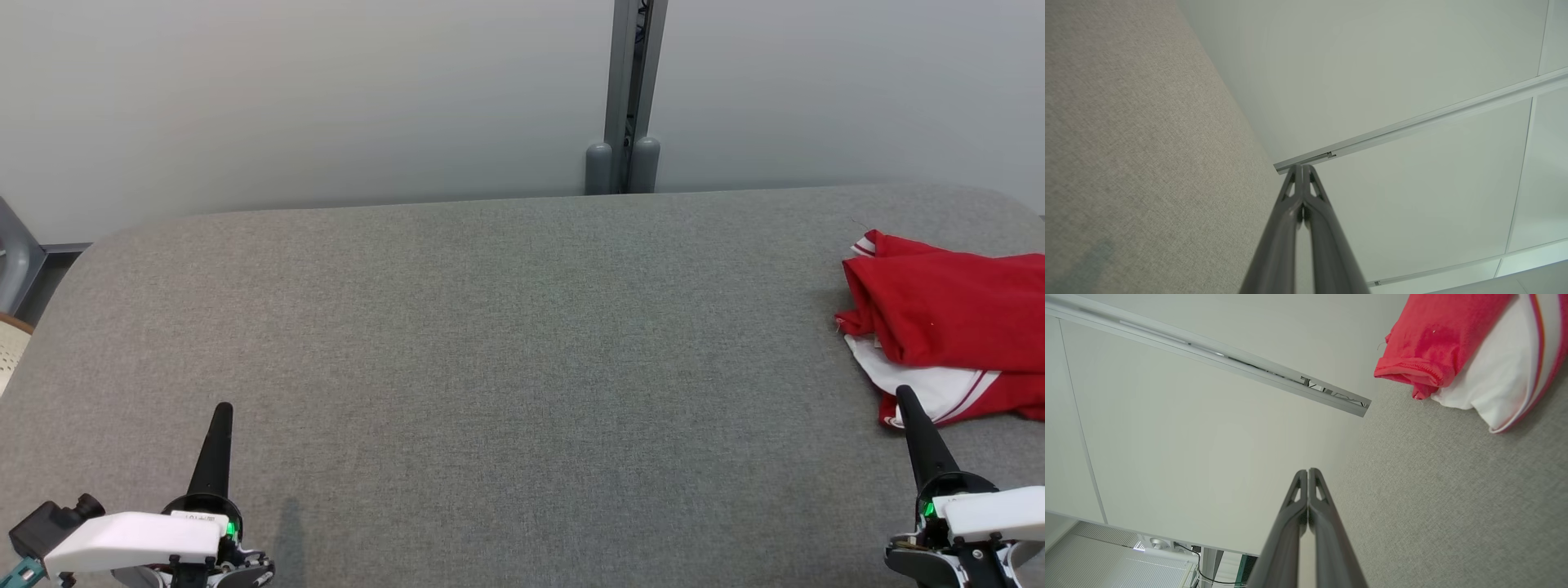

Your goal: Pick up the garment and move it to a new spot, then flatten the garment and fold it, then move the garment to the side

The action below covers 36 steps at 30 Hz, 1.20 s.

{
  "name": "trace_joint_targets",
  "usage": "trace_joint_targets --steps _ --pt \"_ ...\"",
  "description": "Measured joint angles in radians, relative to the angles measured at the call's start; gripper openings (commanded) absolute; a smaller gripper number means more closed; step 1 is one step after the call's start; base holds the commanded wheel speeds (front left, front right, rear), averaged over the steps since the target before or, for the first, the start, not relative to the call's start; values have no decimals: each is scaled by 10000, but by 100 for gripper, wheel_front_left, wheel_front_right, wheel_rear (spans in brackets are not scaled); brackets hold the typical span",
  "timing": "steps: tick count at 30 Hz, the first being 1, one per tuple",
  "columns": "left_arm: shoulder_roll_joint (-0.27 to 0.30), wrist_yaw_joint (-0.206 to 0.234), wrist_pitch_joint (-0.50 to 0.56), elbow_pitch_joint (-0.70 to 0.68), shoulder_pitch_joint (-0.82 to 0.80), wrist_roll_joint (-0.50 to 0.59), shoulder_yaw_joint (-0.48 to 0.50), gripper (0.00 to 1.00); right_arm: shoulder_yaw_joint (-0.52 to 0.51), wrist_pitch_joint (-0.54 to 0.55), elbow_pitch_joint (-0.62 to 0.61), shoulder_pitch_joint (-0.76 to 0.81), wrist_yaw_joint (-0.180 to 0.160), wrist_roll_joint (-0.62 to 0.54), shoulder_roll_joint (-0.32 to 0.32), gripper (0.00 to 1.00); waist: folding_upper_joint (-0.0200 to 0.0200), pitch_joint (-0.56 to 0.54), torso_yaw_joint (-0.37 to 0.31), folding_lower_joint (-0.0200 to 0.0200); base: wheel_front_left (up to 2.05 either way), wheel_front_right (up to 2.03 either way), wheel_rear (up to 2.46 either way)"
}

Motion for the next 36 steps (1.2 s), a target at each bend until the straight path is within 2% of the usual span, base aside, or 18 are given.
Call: trace_joint_targets --steps 36 --pt "-389 -458 573 474 -716 -2240 508 0 -199 366 520 -506 0 2462 161 0 0 53 -70 0 0 0 0"
